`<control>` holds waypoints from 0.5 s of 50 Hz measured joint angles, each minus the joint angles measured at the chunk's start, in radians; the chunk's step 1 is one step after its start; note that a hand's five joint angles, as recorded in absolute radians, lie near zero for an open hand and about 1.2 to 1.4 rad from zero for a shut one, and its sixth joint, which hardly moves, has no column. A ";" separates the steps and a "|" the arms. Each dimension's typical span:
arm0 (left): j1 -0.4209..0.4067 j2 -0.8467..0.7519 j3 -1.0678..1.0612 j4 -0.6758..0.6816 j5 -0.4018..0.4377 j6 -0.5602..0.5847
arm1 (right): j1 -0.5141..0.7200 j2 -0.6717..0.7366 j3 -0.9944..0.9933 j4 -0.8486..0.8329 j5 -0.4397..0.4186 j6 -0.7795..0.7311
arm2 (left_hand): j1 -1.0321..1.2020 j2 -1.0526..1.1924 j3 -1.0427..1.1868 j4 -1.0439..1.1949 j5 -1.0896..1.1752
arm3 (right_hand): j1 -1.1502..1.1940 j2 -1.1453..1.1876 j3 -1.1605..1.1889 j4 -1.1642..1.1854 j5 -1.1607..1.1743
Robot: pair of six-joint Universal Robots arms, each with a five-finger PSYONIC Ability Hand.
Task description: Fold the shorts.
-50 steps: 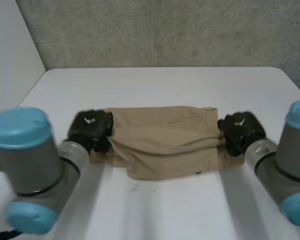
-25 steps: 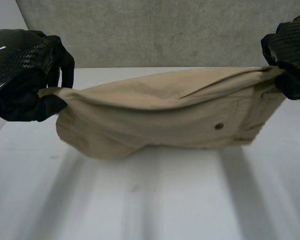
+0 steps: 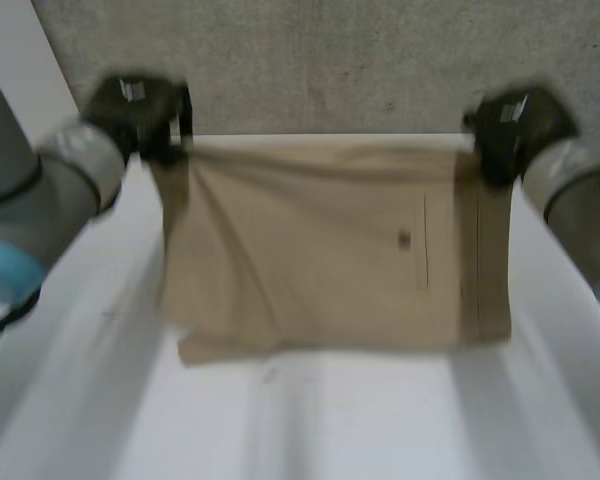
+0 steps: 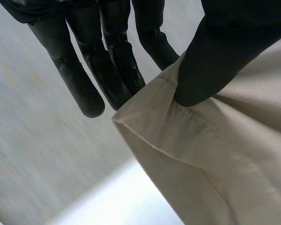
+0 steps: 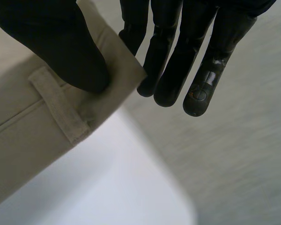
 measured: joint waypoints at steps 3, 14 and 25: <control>-0.009 -0.008 0.117 0.074 -0.026 -0.003 | -0.001 -0.001 -0.088 -0.158 0.036 0.039 | 0.000 0.000 0.000 0.000 0.000 | 0.000 0.001 0.000 0.000 0.000; -0.039 0.279 0.037 0.459 -0.090 -0.015 | 0.023 -0.115 -0.131 -0.473 0.082 0.085 | 0.000 0.000 0.000 0.000 0.000 | 0.000 0.001 0.000 0.000 0.000; -0.054 0.462 -0.434 0.453 -0.093 -0.017 | 0.043 -0.116 0.094 -0.390 0.036 0.086 | 0.000 0.001 0.000 0.000 0.000 | 0.007 0.001 0.000 0.000 0.000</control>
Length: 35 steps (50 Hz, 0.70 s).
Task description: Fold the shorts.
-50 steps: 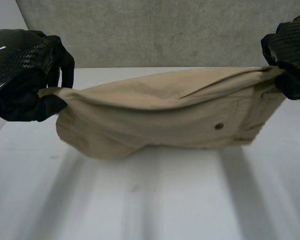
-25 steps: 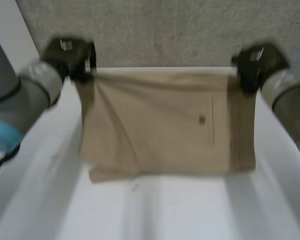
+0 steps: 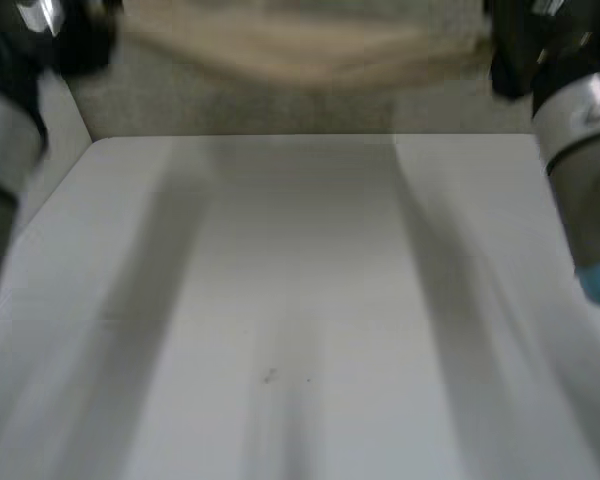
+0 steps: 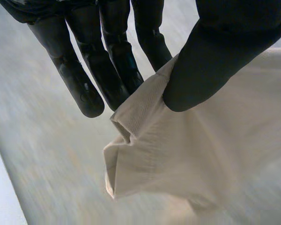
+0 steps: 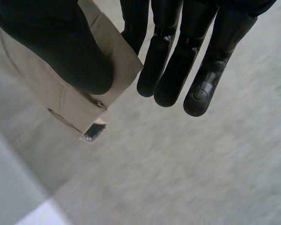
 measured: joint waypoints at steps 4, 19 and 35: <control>-0.009 0.006 -0.214 -0.006 0.000 -0.001 | -0.004 0.038 0.121 0.020 -0.029 0.001 | 0.000 0.000 0.000 0.000 0.000 | 0.000 0.000 0.000 0.000 0.000; -0.158 -0.224 -0.452 -0.121 -0.021 -0.002 | -0.015 0.196 0.392 0.109 -0.080 -0.027 | 0.000 0.000 0.000 0.000 0.000 | 0.007 0.000 0.000 0.000 0.000; -0.163 -0.061 -0.446 -0.434 -0.018 0.004 | -0.021 -0.060 0.494 0.345 -0.078 -0.084 | 0.000 0.000 0.000 0.003 0.000 | 0.007 0.000 0.000 0.000 0.000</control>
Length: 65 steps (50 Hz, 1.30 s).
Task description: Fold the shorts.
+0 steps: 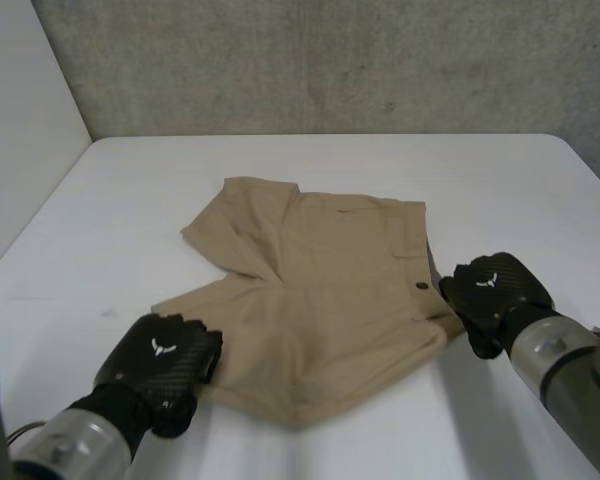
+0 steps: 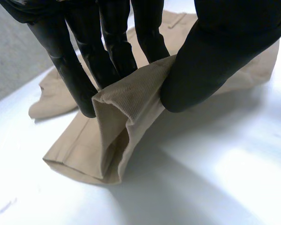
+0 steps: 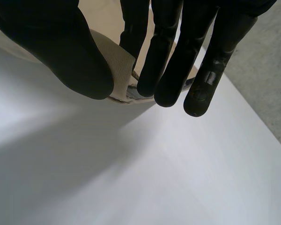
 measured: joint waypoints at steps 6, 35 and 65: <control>-0.006 0.058 -0.011 -0.155 0.010 0.000 | -0.023 -0.082 0.022 0.149 0.004 -0.106 | 0.000 0.000 0.000 0.000 0.000 | 0.000 0.000 0.000 0.000 0.000; 0.065 0.029 0.084 -0.093 0.173 0.014 | -0.115 -0.068 0.100 0.194 -0.070 -0.214 | -0.687 -0.690 -0.678 -0.691 -0.633 | 0.000 0.000 0.000 0.000 0.004; 0.234 -0.582 0.586 0.082 0.300 0.041 | -0.115 -0.013 0.134 0.089 -0.056 -0.179 | -0.686 -0.727 -0.724 -0.725 -0.654 | 0.000 0.000 0.000 0.000 0.006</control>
